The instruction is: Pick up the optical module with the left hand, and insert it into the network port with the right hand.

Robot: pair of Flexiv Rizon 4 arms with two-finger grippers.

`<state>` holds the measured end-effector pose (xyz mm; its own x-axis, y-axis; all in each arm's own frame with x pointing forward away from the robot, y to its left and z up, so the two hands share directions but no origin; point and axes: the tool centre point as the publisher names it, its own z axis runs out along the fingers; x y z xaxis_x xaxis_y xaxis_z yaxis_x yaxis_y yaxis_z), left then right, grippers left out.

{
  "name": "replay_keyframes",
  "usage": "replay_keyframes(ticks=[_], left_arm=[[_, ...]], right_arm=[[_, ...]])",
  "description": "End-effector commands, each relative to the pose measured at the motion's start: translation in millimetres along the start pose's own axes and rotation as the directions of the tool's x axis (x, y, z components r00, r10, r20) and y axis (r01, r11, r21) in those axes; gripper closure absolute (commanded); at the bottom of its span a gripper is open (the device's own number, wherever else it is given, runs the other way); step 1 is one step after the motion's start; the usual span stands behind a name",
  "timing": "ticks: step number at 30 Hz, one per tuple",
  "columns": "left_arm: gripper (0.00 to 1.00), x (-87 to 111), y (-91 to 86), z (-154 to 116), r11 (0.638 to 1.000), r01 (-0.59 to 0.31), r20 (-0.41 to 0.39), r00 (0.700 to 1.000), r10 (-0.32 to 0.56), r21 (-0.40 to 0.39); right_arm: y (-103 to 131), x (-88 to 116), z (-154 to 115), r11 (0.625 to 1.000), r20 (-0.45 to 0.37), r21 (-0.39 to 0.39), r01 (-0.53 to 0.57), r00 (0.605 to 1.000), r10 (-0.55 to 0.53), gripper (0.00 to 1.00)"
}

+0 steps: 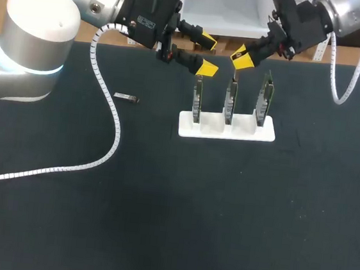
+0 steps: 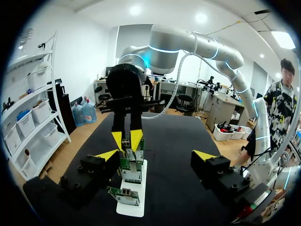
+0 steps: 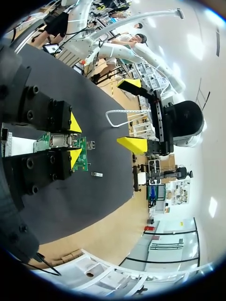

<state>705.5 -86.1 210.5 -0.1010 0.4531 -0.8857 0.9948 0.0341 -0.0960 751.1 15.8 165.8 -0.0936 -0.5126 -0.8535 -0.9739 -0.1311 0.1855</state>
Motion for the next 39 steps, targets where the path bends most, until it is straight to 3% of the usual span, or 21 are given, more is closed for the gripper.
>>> replay_keyframes(ticks=[1,26,39], left_arm=[[0.0,-0.9,-0.6,1,1.0,0.003,-0.005,1.0,-0.003,-0.003],[0.0,-0.9,-0.6,1,1.0,0.003,-0.005,1.0,-0.003,-0.003],[0.0,-0.9,-0.6,1,1.0,0.003,-0.005,1.0,-0.003,-0.003]], right_arm=[[-1,5,5,1.0,0.0,-0.003,-0.006,1.0,0.006,1.0],[11,-9,-2,0.999,0.011,0.009,0.032,0.999,-0.032,1.0],[7,0,7,1.0,-0.008,-0.005,0.007,1.0,-0.007,1.0]])
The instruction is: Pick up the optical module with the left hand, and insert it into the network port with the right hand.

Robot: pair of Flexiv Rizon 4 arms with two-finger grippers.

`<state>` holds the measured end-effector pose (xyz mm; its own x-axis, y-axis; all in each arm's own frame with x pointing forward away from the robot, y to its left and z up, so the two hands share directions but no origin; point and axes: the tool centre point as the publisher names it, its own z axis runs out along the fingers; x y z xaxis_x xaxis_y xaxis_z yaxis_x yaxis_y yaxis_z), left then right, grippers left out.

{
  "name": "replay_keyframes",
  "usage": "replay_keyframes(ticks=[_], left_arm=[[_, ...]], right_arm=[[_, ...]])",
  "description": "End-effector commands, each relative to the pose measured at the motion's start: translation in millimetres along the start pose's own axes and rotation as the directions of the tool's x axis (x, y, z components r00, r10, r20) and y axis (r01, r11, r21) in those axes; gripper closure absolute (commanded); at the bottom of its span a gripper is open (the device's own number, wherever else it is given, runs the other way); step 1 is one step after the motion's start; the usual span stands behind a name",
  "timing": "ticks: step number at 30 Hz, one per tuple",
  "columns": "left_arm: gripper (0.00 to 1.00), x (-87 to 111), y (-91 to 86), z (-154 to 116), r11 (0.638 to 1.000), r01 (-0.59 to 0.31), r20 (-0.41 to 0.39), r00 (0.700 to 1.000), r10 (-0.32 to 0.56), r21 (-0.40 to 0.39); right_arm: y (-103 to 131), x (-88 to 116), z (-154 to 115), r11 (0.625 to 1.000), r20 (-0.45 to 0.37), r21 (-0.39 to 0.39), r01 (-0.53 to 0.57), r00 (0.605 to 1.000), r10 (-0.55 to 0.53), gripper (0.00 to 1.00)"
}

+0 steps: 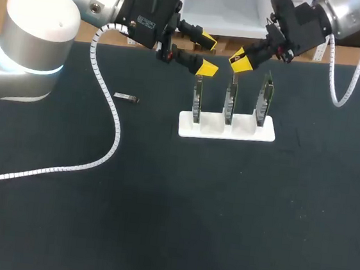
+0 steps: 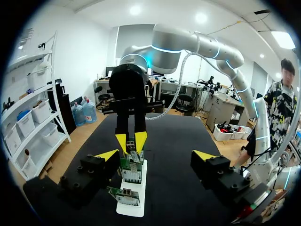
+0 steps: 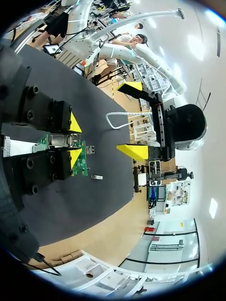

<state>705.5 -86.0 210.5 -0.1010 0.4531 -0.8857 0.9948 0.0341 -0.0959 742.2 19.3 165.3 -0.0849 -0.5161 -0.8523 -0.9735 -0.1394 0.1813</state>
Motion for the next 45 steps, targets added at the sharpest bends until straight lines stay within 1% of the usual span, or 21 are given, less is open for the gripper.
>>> replay_keyframes(ticks=[1,14,22,45], left_arm=[[0.0,-0.9,-0.6,1,1.0,0.003,-0.005,1.0,-0.003,-0.003],[0.0,-0.9,-0.6,1,1.0,0.003,-0.005,1.0,-0.003,-0.003],[0.0,-0.9,-0.6,1,1.0,0.003,-0.005,1.0,-0.003,-0.003],[0.0,-0.9,-0.6,1,1.0,0.003,-0.005,1.0,-0.003,-0.003]], right_arm=[[-2,1,1,1.0,-0.003,0.0,-0.001,1.0,0.001,1.0],[-4,-4,-3,1.0,0.004,0.015,0.012,1.0,-0.012,1.0],[-5,3,1,1.0,0.0,0.009,-0.008,1.0,0.008,1.0],[-4,9,3,1.0,0.0,0.007,0.006,1.0,-0.006,1.0]])
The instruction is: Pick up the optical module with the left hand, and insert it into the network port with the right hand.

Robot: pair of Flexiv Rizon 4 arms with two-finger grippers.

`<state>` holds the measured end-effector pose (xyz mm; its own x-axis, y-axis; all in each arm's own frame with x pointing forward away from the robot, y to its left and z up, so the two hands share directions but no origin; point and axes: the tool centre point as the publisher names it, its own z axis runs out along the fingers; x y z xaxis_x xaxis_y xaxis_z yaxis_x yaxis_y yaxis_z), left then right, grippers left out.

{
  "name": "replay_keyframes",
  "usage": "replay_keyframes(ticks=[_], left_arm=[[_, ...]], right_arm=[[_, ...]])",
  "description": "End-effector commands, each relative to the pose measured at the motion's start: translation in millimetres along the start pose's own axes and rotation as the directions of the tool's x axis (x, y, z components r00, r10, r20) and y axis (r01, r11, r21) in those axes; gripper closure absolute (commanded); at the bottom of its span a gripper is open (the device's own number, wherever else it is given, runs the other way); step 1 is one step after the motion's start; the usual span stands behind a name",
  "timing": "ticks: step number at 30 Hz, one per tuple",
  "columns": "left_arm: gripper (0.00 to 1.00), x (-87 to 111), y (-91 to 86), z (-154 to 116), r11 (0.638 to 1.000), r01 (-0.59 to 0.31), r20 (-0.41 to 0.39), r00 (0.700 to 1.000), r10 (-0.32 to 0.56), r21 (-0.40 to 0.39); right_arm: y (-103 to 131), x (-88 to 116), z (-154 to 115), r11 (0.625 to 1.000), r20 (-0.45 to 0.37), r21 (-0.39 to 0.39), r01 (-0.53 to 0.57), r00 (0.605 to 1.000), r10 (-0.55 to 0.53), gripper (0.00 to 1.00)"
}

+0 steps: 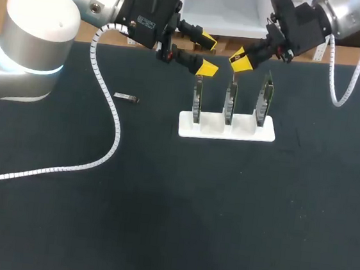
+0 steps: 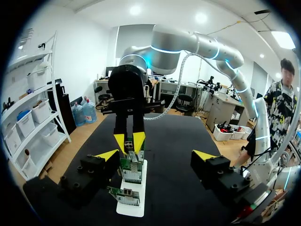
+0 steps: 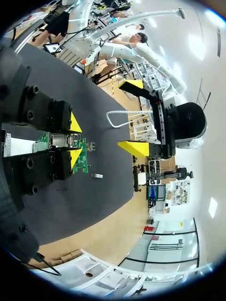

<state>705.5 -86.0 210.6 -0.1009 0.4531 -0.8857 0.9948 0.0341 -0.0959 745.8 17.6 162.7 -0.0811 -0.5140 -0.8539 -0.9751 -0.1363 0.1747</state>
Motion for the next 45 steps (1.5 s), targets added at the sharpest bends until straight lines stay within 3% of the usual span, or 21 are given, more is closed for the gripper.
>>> replay_keyframes(ticks=[1,11,45], left_arm=[[0.0,-0.9,-0.6,1,1.0,0.003,-0.005,1.0,-0.003,-0.003],[0.0,-0.9,-0.6,1,1.0,0.003,-0.005,1.0,-0.003,-0.003],[0.0,-0.9,-0.6,1,1.0,0.003,-0.005,1.0,-0.003,-0.003]], right_arm=[[0,6,4,1.0,-0.002,0.001,0.005,1.0,-0.005,1.0],[3,-6,-2,0.998,0.002,0.019,0.052,0.999,-0.052,1.0],[-2,2,3,0.999,-0.025,0.01,0.041,0.999,-0.041,1.0]])
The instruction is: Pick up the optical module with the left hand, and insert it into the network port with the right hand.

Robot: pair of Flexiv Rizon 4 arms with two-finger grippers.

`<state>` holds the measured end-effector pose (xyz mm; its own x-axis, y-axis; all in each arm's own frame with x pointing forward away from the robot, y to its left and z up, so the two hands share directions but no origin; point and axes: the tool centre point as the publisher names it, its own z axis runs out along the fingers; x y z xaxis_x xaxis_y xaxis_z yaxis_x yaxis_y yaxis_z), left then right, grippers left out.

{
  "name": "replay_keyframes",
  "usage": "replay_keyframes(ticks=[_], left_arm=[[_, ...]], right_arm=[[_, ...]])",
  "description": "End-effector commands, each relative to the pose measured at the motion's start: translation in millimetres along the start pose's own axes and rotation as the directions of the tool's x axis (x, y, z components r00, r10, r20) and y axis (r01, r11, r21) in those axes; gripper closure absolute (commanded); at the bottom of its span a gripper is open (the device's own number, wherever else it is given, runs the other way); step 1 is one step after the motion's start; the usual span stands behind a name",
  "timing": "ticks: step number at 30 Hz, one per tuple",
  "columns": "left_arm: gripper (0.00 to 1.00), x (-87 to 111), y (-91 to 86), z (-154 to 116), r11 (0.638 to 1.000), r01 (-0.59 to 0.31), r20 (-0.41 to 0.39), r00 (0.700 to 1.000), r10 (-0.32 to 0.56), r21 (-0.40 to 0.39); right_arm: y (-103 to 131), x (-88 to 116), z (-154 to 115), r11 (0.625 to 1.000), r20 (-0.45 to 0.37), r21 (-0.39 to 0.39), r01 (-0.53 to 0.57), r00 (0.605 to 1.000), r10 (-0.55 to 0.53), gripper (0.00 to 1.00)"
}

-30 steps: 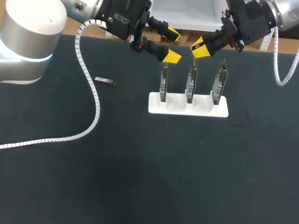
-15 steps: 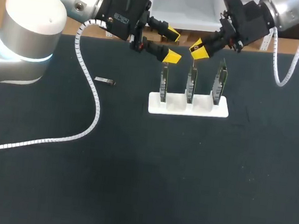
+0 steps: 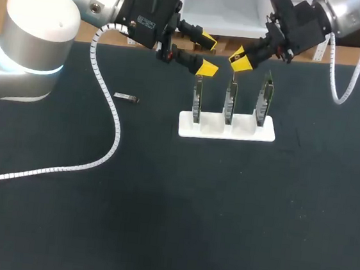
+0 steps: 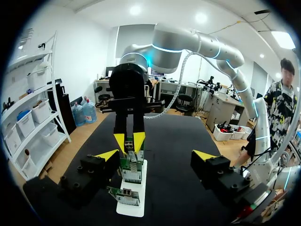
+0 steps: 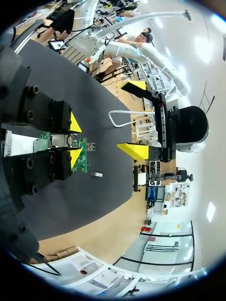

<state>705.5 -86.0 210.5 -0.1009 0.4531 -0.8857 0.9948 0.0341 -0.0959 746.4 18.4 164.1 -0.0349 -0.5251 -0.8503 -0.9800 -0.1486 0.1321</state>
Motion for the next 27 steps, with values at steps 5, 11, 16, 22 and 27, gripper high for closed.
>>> replay_keyframes(ticks=[5,11,16,22,27], left_arm=[[0.0,-0.9,-0.6,1,1.0,0.003,-0.005,1.0,-0.003,-0.003],[0.0,-0.9,-0.6,1,1.0,0.003,-0.005,1.0,-0.003,-0.003],[0.0,-0.9,-0.6,1,1.0,0.003,-0.005,1.0,-0.003,-0.003],[0.0,-0.9,-0.6,1,1.0,0.003,-0.005,1.0,-0.003,-0.003],[0.0,-0.9,-0.6,1,1.0,0.003,-0.005,1.0,-0.003,-0.003]], right_arm=[[-2,1,4,1.0,-0.003,-0.005,0.001,1.0,-0.001,1.0],[0,-6,1,1.0,-0.005,0.012,0.025,1.0,-0.025,1.0],[1,-8,0,0.999,-0.005,0.017,0.032,0.999,-0.032,1.0],[1,-4,1,1.0,-0.007,0.018,0.025,1.0,-0.025,1.0],[1,-2,0,1.0,-0.004,0.024,0.019,1.0,-0.019,1.0]])
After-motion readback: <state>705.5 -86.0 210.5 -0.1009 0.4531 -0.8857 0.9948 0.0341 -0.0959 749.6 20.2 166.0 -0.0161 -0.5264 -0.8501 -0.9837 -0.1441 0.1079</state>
